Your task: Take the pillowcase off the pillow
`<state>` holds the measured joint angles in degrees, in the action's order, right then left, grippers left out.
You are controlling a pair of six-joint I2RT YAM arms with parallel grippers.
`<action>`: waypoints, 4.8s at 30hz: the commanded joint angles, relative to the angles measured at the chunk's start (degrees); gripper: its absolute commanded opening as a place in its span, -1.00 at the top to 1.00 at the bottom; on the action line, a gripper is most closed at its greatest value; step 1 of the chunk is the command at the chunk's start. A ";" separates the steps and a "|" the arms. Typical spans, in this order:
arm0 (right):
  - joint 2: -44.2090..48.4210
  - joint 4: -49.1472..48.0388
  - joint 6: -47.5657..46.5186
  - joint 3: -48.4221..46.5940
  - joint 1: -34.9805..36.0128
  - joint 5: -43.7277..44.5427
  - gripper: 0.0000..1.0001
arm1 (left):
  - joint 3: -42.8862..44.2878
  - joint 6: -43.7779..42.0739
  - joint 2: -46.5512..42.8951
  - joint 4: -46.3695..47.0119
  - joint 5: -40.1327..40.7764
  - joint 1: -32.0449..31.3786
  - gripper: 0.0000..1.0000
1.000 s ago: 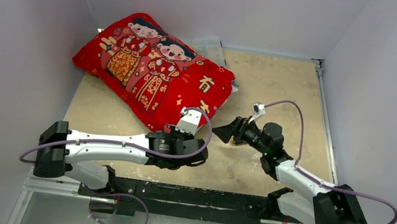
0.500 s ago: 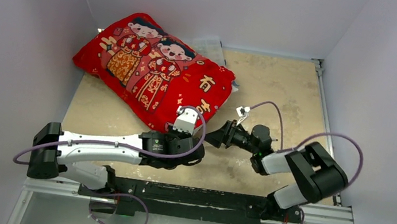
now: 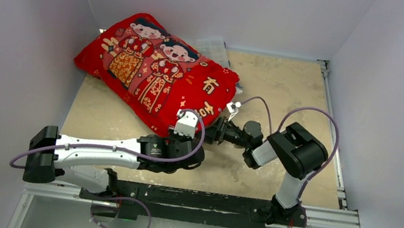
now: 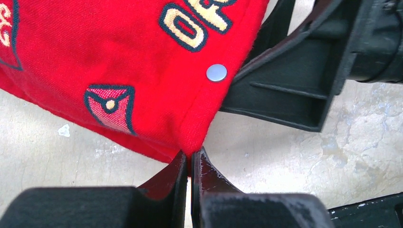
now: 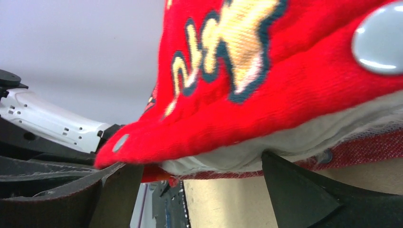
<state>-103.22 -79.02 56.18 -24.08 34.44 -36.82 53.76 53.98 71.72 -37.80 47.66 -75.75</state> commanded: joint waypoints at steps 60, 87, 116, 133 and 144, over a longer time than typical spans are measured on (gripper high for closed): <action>60.18 42.00 -18.03 0.60 4.60 9.28 1.00 | -21.12 -4.44 -8.46 23.42 -17.67 50.48 0.44; 12.76 30.79 -15.02 -21.92 18.98 20.74 0.42 | -3.32 -9.71 -27.42 0.06 -29.59 38.01 -0.79; 37.86 65.78 -19.10 -22.39 -1.11 39.96 -0.98 | 0.70 -8.96 -16.77 2.30 -26.45 29.22 -0.79; 24.74 46.49 -14.47 -17.60 18.15 27.08 -0.98 | -1.65 -8.23 -16.93 3.70 -29.04 29.08 -0.79; 34.91 66.77 -14.72 -24.26 18.04 48.89 -0.98 | -3.39 -7.11 -16.46 4.22 -29.89 26.86 -0.79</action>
<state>-73.65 -16.69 40.05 -43.35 53.84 -1.06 51.83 46.50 53.69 -34.37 20.27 -46.37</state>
